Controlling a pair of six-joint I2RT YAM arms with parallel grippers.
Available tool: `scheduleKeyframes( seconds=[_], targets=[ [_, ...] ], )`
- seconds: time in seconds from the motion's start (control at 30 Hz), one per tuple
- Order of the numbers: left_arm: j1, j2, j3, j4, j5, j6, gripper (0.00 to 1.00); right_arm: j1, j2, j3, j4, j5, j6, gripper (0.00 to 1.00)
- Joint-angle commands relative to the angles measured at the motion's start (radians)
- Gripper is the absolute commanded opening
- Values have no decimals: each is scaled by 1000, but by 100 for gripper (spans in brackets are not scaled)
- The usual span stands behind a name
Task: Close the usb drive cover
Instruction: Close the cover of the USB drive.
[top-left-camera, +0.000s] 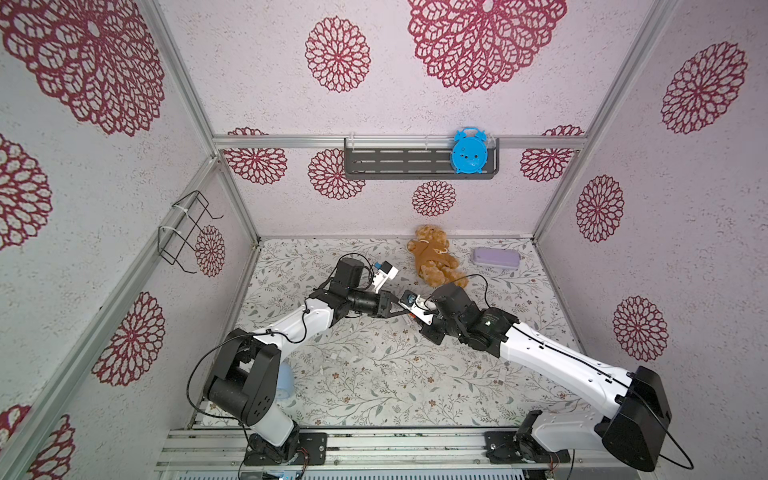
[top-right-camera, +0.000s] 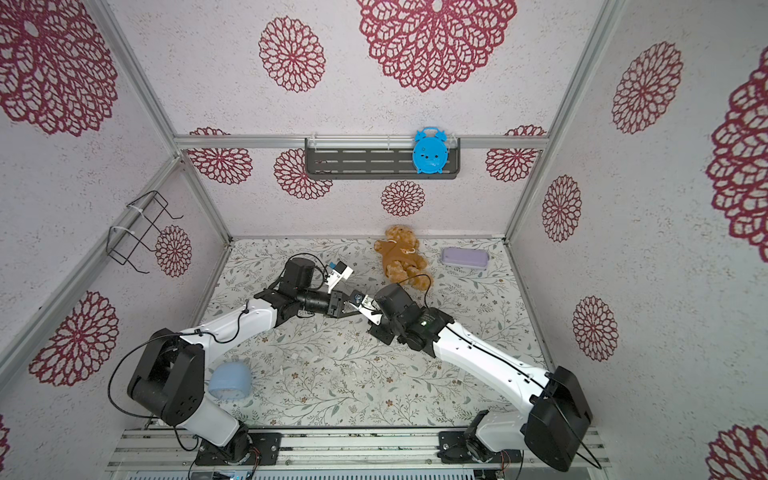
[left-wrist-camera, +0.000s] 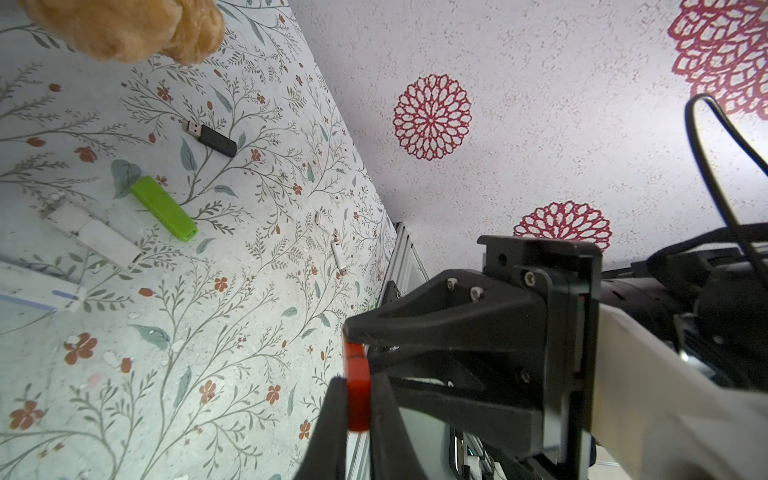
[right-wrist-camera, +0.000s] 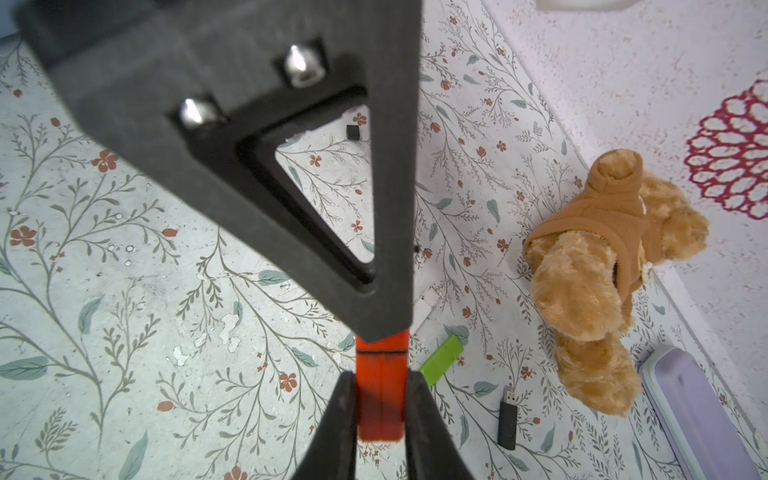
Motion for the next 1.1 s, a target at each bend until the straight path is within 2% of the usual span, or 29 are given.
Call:
scheduleKeyframes(
  seconds=[0.0, 0.27, 0.47, 0.67, 0.8, 1.07],
  targets=[
    [-50, 26, -21, 11, 75, -11, 10, 15, -19, 73, 293, -84, 15, 20],
    [-59, 44, -9, -34, 88, 17, 10, 16, 5, 120, 310, -120, -2, 20],
    [-67, 58, 34, -156, 92, 98, 10, 18, 6, 122, 281, -68, -23, 20],
    [-70, 56, 27, -46, 80, 13, 9, 18, -13, 93, 315, -88, 17, 20],
    [-74, 45, 8, 12, 81, -33, 10, 17, -25, 55, 313, -43, 25, 20],
    [-45, -54, 15, 26, -76, -48, 16, 15, -107, -86, 282, 55, 74, 19]
  ],
)
